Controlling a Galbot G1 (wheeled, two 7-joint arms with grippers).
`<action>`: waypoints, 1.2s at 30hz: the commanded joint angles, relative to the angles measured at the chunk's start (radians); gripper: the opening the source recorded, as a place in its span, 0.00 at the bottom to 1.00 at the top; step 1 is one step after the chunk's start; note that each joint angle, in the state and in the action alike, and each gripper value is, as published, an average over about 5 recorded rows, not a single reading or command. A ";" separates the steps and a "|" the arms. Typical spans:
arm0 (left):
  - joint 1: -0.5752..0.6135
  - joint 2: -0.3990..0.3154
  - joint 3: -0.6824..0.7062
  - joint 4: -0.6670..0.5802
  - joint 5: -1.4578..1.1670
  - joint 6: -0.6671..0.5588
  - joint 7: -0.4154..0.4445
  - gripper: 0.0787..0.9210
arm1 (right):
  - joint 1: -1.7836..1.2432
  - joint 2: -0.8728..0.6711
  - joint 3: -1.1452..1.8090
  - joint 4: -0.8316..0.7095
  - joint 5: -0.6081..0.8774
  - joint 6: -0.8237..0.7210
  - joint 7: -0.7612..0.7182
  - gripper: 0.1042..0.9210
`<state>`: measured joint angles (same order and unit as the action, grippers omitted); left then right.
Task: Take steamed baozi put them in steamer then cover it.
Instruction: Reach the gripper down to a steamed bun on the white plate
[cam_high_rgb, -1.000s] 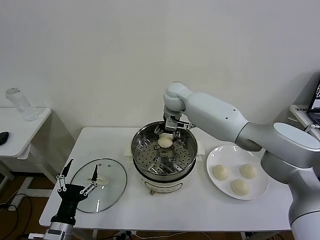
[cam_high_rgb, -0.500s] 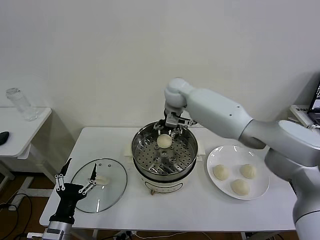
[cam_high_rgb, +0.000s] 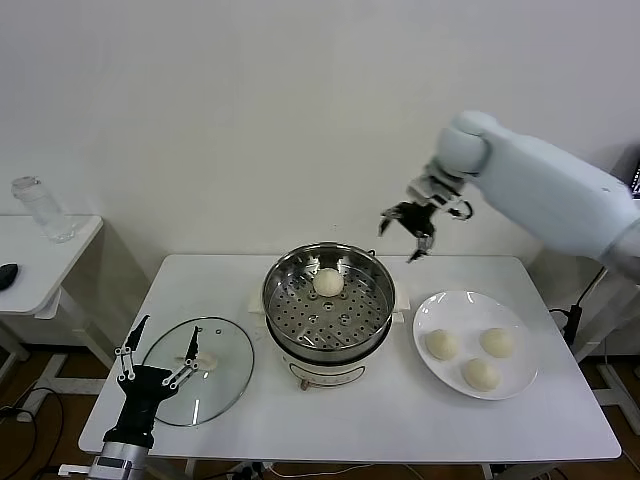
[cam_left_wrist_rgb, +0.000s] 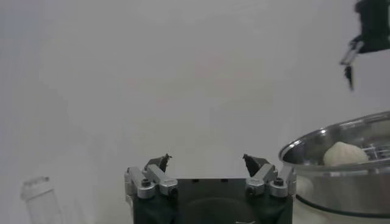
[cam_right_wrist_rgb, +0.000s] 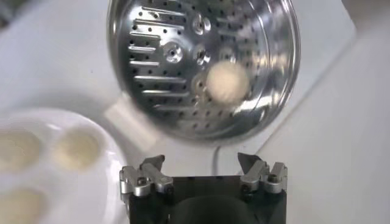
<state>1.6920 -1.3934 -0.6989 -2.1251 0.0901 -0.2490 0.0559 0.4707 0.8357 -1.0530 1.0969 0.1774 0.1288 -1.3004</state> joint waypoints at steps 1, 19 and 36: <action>-0.001 -0.001 0.008 0.003 0.003 0.000 -0.001 0.88 | -0.117 -0.190 -0.103 0.018 0.173 -0.186 0.105 0.88; 0.004 -0.011 0.018 0.015 0.007 -0.003 -0.003 0.88 | -0.400 -0.104 0.036 -0.034 0.020 -0.197 0.211 0.88; 0.009 -0.008 0.012 0.016 0.008 -0.007 -0.003 0.88 | -0.411 -0.081 0.045 -0.050 -0.010 -0.193 0.231 0.85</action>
<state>1.6999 -1.4031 -0.6842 -2.1105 0.0976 -0.2545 0.0527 0.0869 0.7525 -1.0146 1.0515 0.1782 -0.0566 -1.0830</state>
